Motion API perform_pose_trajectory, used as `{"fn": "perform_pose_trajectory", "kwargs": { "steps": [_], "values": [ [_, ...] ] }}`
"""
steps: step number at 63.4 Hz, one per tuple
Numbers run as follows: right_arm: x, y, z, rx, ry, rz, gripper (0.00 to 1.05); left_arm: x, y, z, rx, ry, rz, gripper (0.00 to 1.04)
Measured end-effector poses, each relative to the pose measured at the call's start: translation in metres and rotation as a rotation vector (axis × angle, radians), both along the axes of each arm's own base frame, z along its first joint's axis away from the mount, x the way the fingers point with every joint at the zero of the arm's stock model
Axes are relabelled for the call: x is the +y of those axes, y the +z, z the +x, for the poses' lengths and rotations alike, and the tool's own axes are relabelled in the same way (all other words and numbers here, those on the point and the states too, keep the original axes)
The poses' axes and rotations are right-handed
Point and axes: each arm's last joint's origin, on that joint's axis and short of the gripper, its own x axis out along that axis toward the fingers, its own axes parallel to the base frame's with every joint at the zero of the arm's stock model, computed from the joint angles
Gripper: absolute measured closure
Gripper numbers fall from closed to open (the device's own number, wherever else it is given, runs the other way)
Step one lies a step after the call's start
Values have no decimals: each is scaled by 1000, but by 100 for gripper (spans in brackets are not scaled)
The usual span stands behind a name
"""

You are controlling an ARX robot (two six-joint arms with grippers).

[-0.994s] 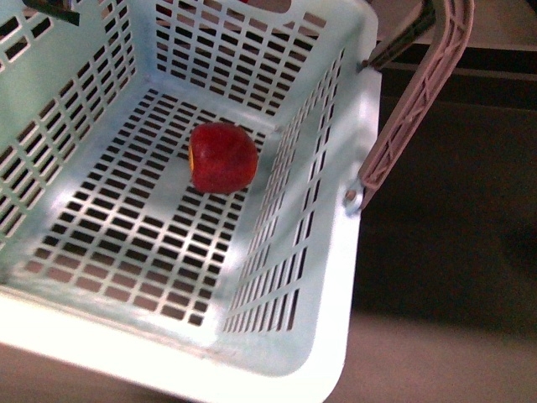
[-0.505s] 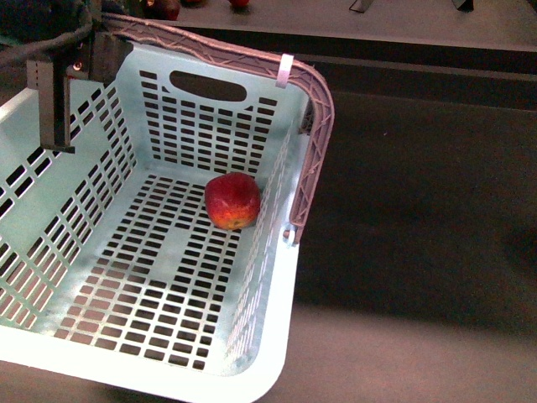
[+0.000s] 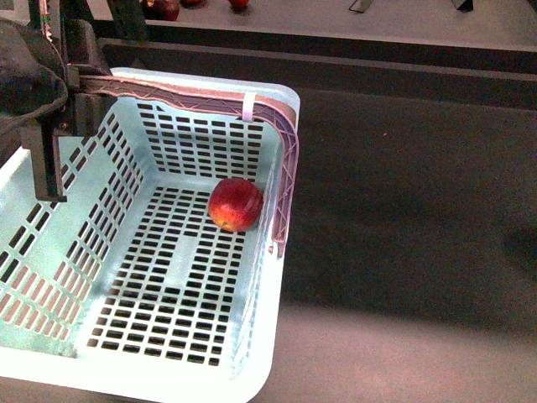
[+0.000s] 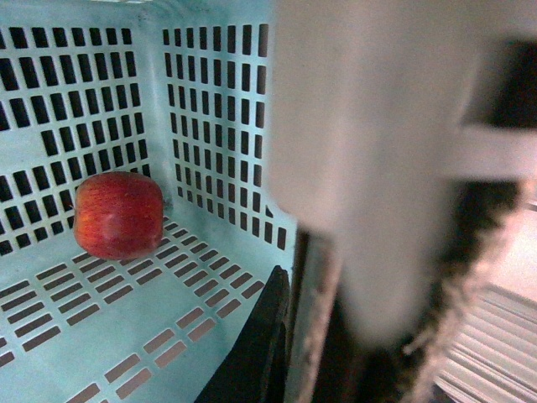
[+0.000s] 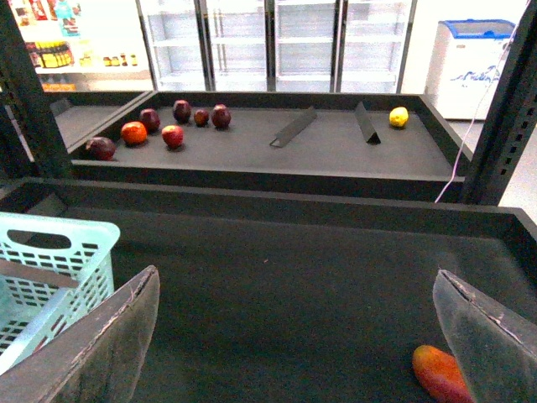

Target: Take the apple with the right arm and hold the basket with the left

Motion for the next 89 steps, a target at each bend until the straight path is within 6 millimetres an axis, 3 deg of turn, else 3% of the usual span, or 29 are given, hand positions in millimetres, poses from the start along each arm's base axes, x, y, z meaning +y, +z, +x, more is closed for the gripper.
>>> {"fn": "perform_pose_trajectory", "kwargs": {
  "steps": [4, 17, 29, 37, 39, 49, 65, 71, 77, 84, 89],
  "values": [
    [0, 0, 0, 0, 0, 0, 9, 1, -1, -3, 3, -4, -7, 98],
    [0, 0, 0, 0, 0, 0, 9, 3, 1, -12, 37, -8, -7, 65],
    [0, 0, 0, 0, 0, 0, 9, -2, 30, -29, -7, 46, -3, 31],
    [0, 0, 0, 0, 0, 0, 9, -15, 52, -54, -63, 111, -18, 7],
    [0, 0, 0, 0, 0, 0, 9, -19, 56, -60, -73, 118, -19, 5],
    [0, 0, 0, 0, 0, 0, 9, -32, 73, -87, -82, 153, -23, 7],
    [0, 0, 0, 0, 0, 0, 9, -31, 74, -88, -114, 156, -3, 9],
    [0, 0, 0, 0, -1, 0, 9, -17, 59, -95, -413, 30, 289, 26],
    [0, 0, 0, 0, -1, 0, 9, 9, 58, -113, -619, -123, 819, 46],
    [0, 0, 0, 0, 0, 0, 9, 33, 55, -132, -637, -274, 1303, 72],
    [0, 0, 0, 0, -1, 0, 9, 44, 48, -142, -620, -325, 1412, 90]
  ]
}}
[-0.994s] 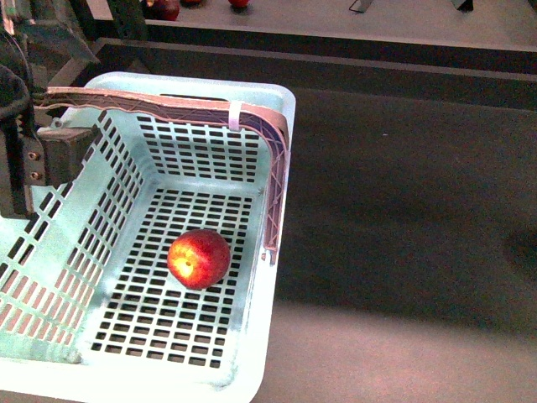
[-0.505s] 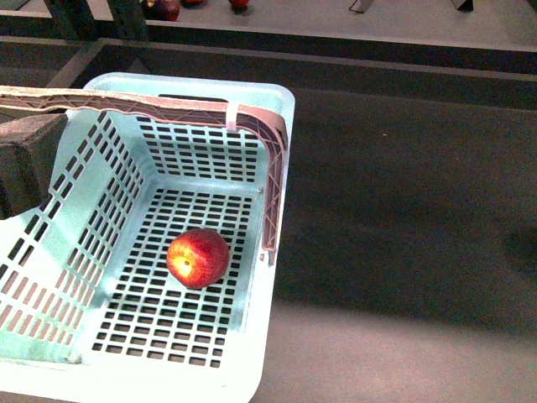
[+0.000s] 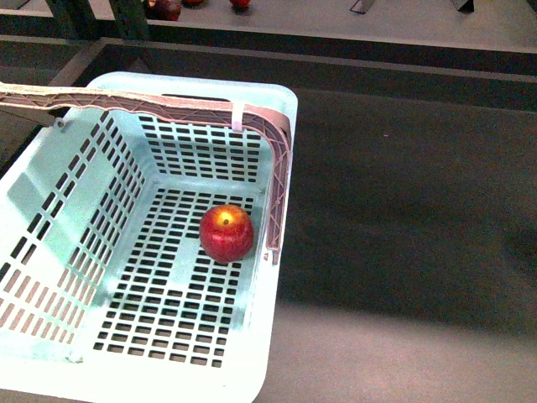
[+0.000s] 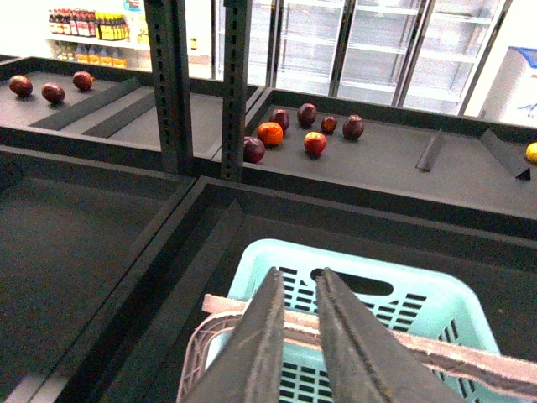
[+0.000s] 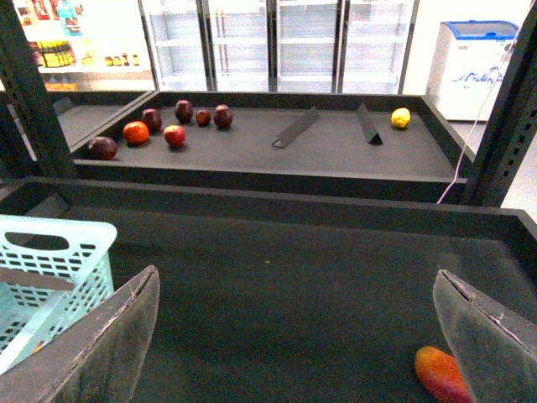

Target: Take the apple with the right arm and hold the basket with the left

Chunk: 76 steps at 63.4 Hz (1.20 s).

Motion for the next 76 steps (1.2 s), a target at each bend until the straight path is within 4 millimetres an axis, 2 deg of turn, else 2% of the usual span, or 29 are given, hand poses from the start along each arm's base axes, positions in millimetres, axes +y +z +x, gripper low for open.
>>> {"fn": "perform_pose_trajectory", "kwargs": {
  "steps": [4, 19, 26, 38, 76],
  "values": [
    [0, 0, 0, 0, 0, 0, 9, 6, -2, -6, -3, -4, 30, 102],
    [0, 0, 0, 0, 0, 0, 9, 24, -8, -26, -6, 6, 64, 101],
    [0, 0, 0, 0, 0, 0, 9, 28, -18, -33, -8, 3, 66, 101],
    [0, 0, 0, 0, 0, 0, 9, 41, -13, -42, -22, 14, 69, 101],
    [0, 0, 0, 0, 0, 0, 9, 42, -10, -63, -32, 9, 69, 101]
  ]
}}
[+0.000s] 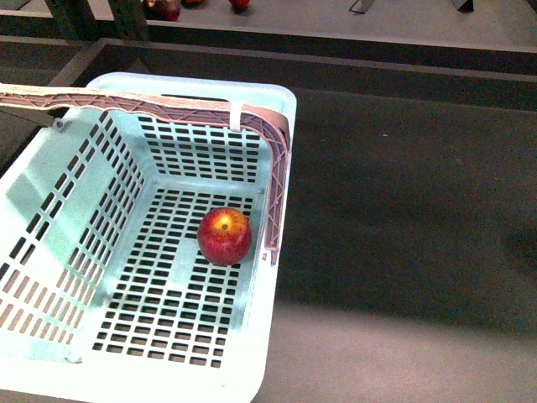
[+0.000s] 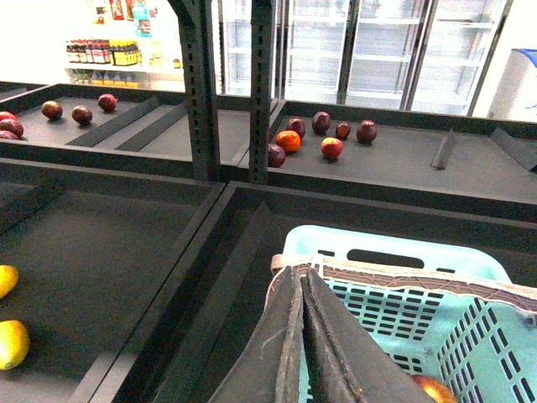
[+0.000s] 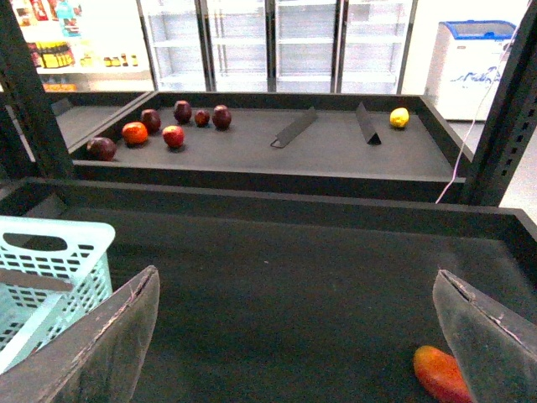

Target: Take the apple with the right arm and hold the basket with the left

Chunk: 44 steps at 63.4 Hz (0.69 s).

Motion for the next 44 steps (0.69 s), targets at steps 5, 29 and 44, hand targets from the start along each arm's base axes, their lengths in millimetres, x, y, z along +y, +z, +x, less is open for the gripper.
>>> {"fn": "perform_pose_trajectory", "kwargs": {
  "steps": [5, 29, 44],
  "values": [
    [0, 0, 0, 0, 0, 0, 9, 0, 0, -2, 0, 0, 0, 101],
    [0, 0, 0, 0, 0, 0, 9, 0, -3, -15, 5, 0, 0, 101],
    [0, 0, 0, 0, 0, 0, 9, 0, -3, -15, 5, 0, 0, 101]
  ]
}}
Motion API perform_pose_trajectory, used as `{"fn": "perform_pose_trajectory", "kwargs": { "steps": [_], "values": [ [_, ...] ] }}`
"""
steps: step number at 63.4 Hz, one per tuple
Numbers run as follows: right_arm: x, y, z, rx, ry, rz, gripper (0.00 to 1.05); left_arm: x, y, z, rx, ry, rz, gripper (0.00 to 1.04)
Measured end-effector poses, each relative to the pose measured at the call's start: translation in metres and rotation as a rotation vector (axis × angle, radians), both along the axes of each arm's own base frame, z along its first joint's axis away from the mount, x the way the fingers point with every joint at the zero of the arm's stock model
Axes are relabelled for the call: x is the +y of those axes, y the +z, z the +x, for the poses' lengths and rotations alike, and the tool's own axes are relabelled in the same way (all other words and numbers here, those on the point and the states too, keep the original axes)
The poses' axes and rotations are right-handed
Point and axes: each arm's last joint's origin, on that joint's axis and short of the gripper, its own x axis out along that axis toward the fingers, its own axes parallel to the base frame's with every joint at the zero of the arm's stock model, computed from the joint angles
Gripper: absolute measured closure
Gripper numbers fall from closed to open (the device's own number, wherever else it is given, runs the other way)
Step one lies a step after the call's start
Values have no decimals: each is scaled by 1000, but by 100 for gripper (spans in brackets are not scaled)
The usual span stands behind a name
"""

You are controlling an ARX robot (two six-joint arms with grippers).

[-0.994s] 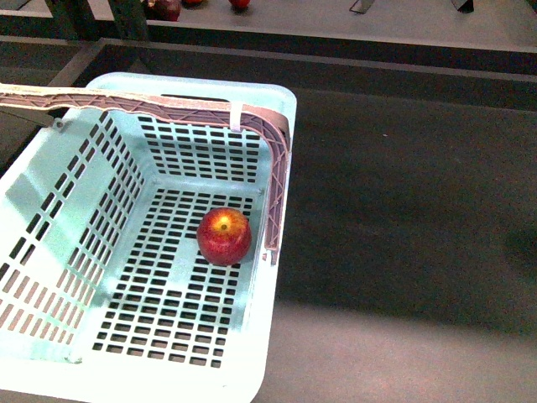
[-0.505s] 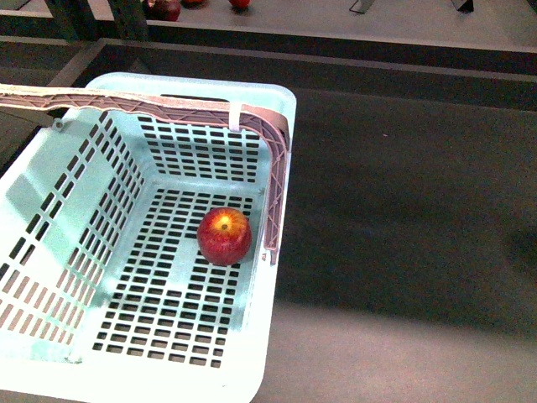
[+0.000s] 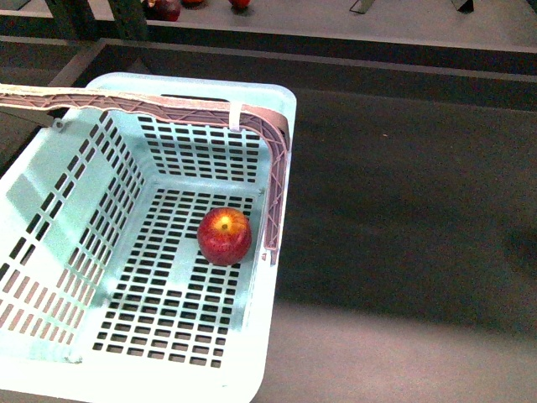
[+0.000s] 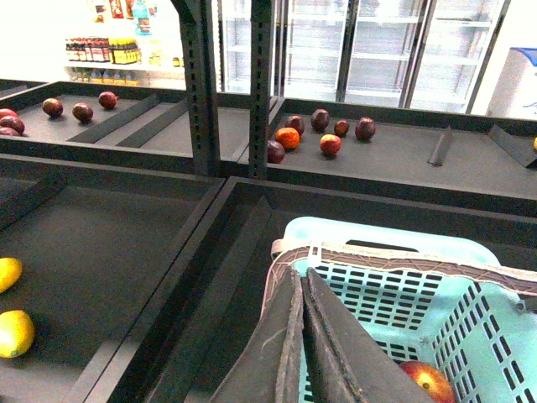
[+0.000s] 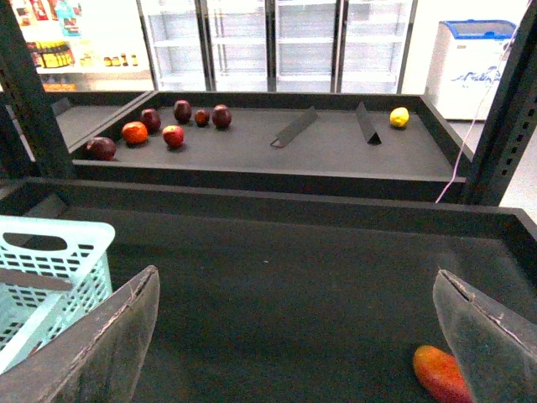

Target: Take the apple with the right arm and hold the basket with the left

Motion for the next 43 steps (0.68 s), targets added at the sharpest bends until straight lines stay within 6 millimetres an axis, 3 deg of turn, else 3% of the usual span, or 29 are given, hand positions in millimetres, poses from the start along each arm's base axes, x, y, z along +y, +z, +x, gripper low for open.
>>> {"fn": "perform_pose_trajectory", "kwargs": {
  "steps": [7, 34, 43],
  "values": [
    [0, 0, 0, 0, 0, 0, 9, 0, 0, 0, 0, 0, -1, 101],
    [0, 0, 0, 0, 0, 0, 9, 0, 0, 0, 0, 0, 0, 9],
    [0, 0, 0, 0, 0, 0, 9, 0, 0, 0, 0, 0, 2, 7]
  ]
}}
